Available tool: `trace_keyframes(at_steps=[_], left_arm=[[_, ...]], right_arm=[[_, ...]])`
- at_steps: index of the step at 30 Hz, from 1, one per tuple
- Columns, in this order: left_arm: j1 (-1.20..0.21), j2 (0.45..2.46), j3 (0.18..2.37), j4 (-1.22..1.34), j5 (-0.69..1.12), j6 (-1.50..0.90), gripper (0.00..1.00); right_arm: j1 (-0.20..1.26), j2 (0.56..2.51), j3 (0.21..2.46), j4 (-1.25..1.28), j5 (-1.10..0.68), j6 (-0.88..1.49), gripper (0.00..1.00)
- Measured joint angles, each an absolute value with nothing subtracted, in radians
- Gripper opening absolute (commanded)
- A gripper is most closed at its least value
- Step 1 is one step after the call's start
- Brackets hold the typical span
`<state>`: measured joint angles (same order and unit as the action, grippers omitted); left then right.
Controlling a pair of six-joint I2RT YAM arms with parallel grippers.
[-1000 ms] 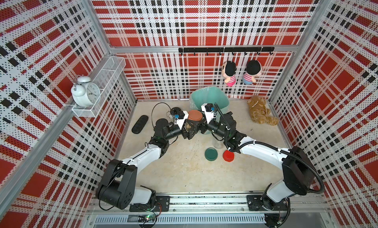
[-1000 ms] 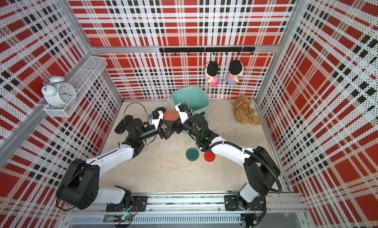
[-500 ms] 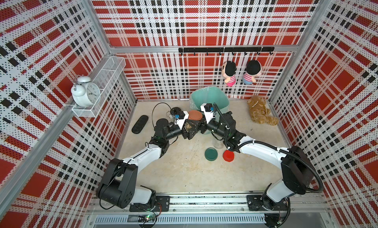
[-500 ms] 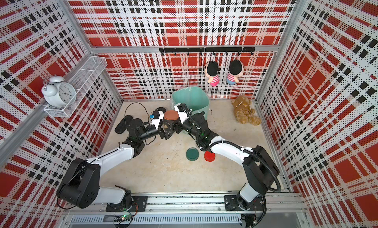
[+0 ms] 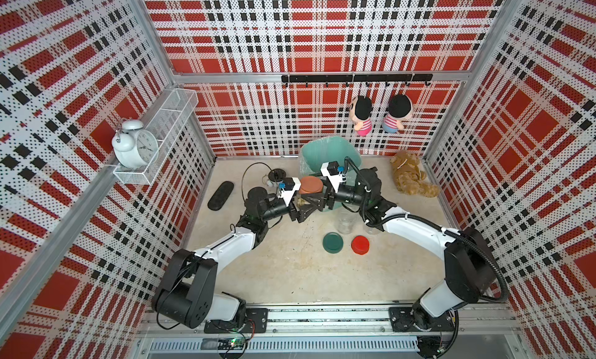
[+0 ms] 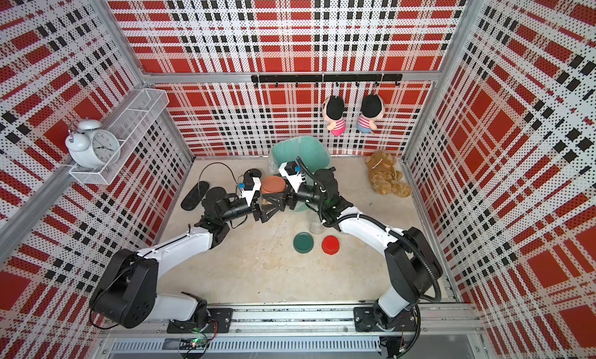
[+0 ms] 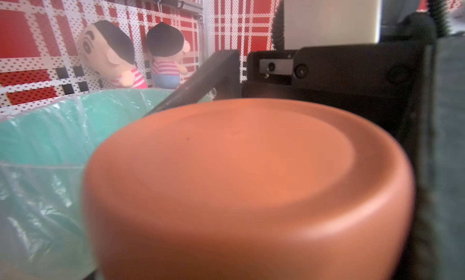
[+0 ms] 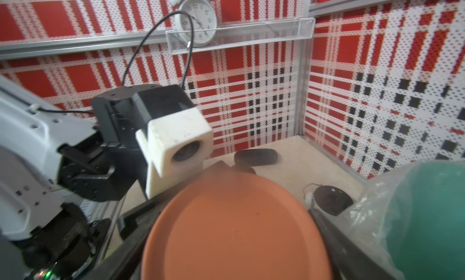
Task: Empty moldy peanuts from jars
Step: Unscrew the lid from the jar.
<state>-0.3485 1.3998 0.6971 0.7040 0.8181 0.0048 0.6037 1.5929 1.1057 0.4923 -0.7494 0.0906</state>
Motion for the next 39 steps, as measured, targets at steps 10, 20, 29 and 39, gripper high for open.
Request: trace_keyframes(at_steps=[10, 20, 29, 39], left_arm=[[-0.361, 1.401, 0.698, 0.713, 0.873, -0.001, 0.00], [-0.343, 1.401, 0.705, 0.722, 0.874, -0.030, 0.00], [-0.327, 1.401, 0.705, 0.716, 0.815, -0.041, 0.00], [-0.327, 1.401, 0.706, 0.714, 0.802, -0.041, 0.00]], right_arm=[[0.487, 1.726, 1.180, 0.707, -1.202, 0.221, 0.59], [0.417, 1.913, 1.256, 1.452, -1.359, 0.930, 1.00], [0.409, 1.889, 1.261, 1.493, -1.352, 1.031, 1.00], [0.463, 1.589, 1.270, 0.592, -1.002, 0.329, 1.00]])
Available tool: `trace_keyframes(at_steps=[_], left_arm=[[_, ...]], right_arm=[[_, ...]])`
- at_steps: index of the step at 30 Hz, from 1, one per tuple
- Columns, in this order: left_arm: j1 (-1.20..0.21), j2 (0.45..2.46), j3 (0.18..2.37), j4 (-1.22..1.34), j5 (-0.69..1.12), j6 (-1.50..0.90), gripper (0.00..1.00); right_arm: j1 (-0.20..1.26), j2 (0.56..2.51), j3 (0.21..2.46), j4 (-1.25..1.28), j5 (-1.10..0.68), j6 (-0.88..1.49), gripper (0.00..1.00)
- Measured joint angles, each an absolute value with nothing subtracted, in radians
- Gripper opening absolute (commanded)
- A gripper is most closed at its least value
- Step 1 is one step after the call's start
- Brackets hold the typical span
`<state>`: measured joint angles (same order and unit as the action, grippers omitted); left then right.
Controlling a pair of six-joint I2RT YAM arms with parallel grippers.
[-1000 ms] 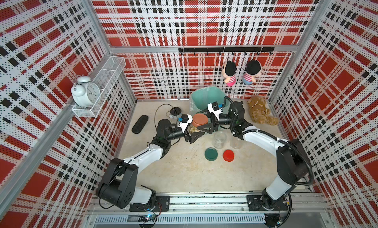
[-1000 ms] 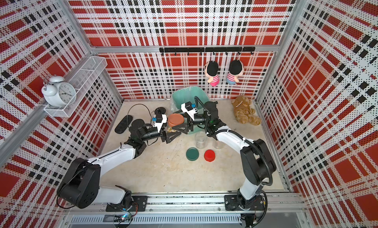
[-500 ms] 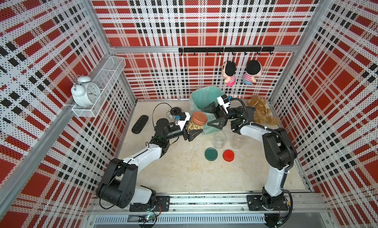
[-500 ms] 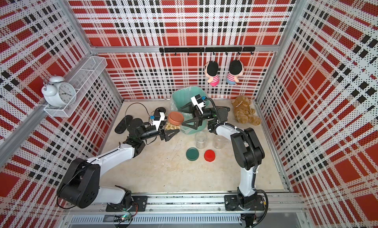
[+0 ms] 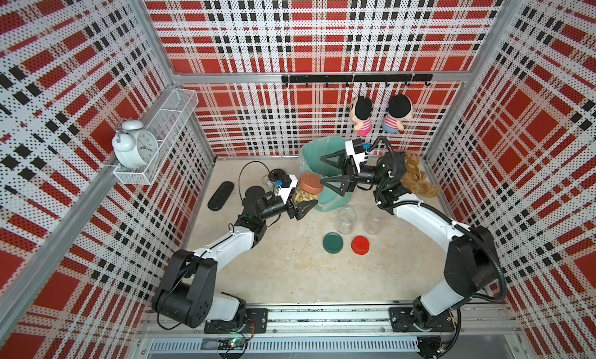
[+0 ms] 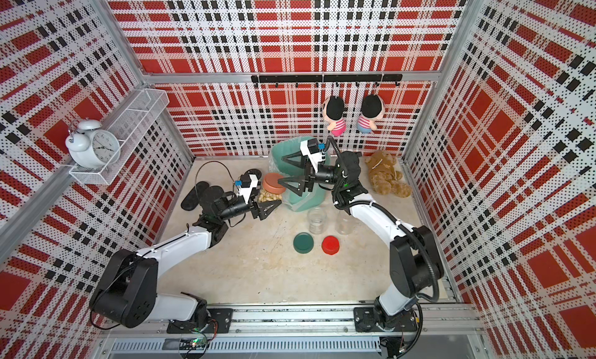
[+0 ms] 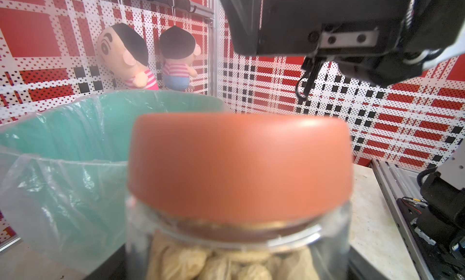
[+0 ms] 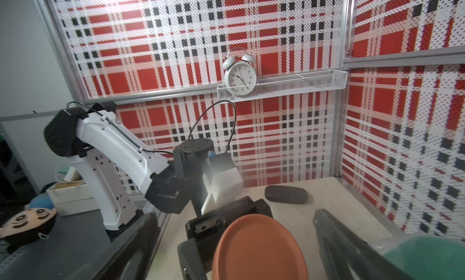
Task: Empty moldy peanuts from jars
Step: Unscrew the lid from the jar.
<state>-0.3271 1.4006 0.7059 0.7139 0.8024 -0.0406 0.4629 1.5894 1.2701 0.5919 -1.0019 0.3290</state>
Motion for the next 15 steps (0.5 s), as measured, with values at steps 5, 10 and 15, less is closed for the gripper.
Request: trace_keyframes(at_steps=[5, 10, 15], left_arm=[[-0.329, 1.404, 0.707, 0.714, 0.794, -0.037, 0.00], [-0.330, 1.404, 0.707, 0.712, 0.777, -0.034, 0.00], [-0.331, 1.405, 0.707, 0.702, 0.765, -0.029, 0.00]], right_arm=[[0.536, 1.571, 1.302, 0.342, -0.752, 0.170, 1.00], [0.595, 1.561, 1.228, 0.289, -0.548, 0.165, 1.00], [0.632, 1.536, 1.162, 0.301, -0.441, 0.213, 1.00]])
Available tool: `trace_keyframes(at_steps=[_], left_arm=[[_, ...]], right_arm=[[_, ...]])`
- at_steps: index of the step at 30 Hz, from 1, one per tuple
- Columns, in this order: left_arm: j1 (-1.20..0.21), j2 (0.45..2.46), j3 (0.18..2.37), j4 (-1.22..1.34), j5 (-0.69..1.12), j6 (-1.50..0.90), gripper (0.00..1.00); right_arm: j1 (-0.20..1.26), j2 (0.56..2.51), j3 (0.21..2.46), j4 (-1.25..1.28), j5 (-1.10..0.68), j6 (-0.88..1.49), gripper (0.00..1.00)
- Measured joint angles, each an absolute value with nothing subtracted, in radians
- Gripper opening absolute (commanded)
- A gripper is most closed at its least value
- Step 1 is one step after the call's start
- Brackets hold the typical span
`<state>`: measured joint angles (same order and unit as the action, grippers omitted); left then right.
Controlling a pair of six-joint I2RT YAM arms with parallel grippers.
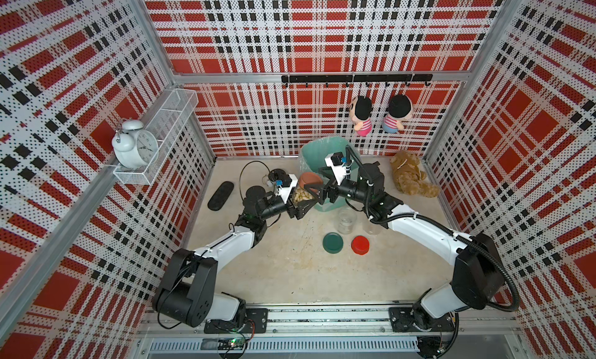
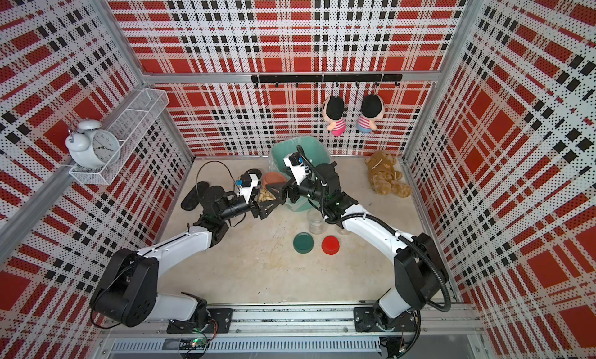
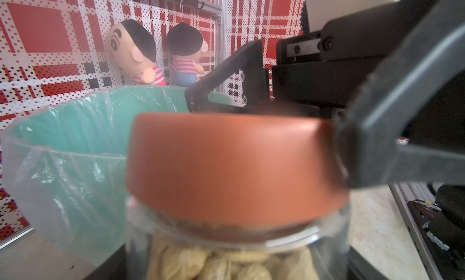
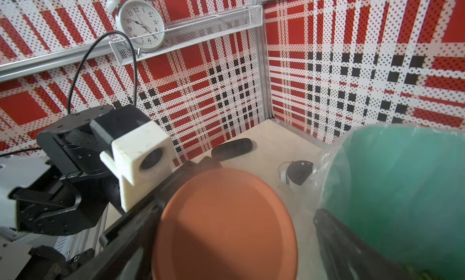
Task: Empty moldy peanuts from jars
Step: Unscrew the lid from the jar.
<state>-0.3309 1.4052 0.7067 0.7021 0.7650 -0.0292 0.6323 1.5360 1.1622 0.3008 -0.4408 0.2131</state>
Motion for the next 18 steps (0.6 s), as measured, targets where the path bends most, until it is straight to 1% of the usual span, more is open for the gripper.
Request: trace_keyframes(at_steps=[10, 18], left_arm=[[-0.334, 1.405, 0.707, 0.702, 0.756, -0.023, 0.00], [-0.334, 1.405, 0.707, 0.702, 0.755, -0.022, 0.00]], right_arm=[[0.678, 1.529, 1.131, 0.332, -0.342, 0.313, 1.00], [0.679, 1.536, 1.134, 0.341, -0.340, 0.350, 1.00]])
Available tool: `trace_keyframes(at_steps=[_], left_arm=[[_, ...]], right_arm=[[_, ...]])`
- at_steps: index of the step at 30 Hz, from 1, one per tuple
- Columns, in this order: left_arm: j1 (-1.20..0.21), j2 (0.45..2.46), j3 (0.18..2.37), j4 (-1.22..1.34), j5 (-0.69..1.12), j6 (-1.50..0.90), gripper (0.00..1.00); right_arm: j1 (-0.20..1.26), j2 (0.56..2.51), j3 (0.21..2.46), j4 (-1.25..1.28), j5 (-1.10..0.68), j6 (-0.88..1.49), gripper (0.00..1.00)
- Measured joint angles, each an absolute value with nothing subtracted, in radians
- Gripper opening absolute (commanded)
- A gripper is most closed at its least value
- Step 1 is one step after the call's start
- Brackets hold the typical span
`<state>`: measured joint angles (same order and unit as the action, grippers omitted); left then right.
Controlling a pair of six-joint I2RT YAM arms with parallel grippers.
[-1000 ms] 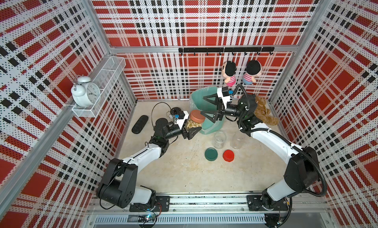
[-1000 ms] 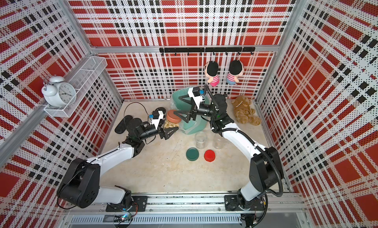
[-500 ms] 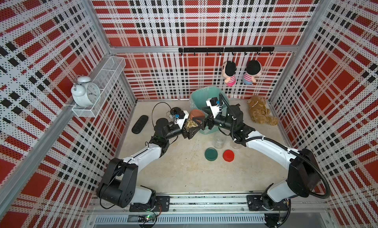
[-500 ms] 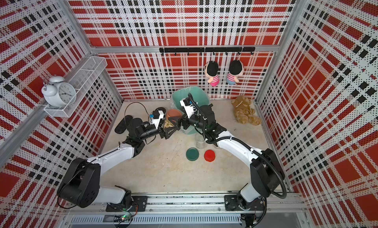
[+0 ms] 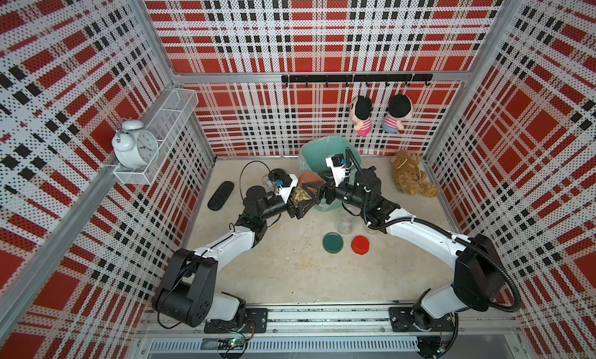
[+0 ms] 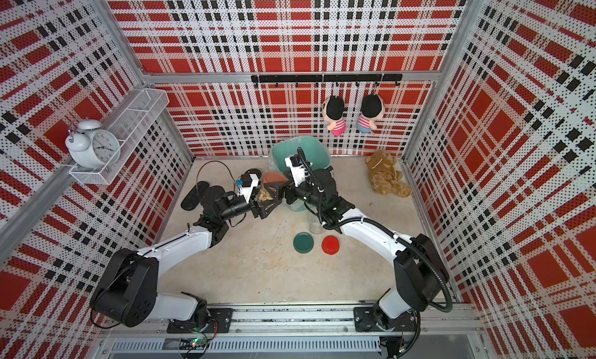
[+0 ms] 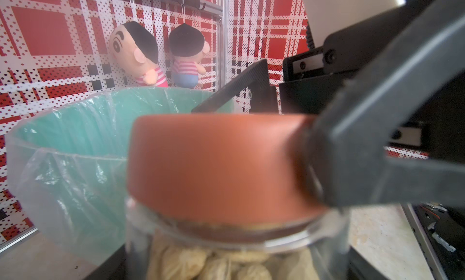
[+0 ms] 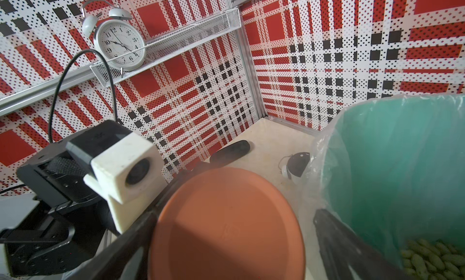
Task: Empty moldy peanuts from jars
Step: Unscrew the lid from the jar.
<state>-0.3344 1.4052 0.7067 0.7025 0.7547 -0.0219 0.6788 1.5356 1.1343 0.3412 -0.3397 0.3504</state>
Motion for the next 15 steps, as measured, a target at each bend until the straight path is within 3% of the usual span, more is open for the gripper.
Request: trace_keyframes(at_steps=[9, 13, 15], left_arm=[[-0.334, 1.405, 0.707, 0.702, 0.754, -0.022, 0.00], [-0.334, 1.405, 0.707, 0.702, 0.755, -0.022, 0.00], [-0.334, 1.405, 0.707, 0.703, 0.755, -0.022, 0.00]], right_arm=[[0.679, 1.555, 1.143, 0.343, -0.360, 0.381, 1.00], [0.679, 1.555, 1.143, 0.365, -0.375, 0.382, 0.89], [0.679, 1.555, 1.143, 0.374, -0.389, 0.375, 0.78]])
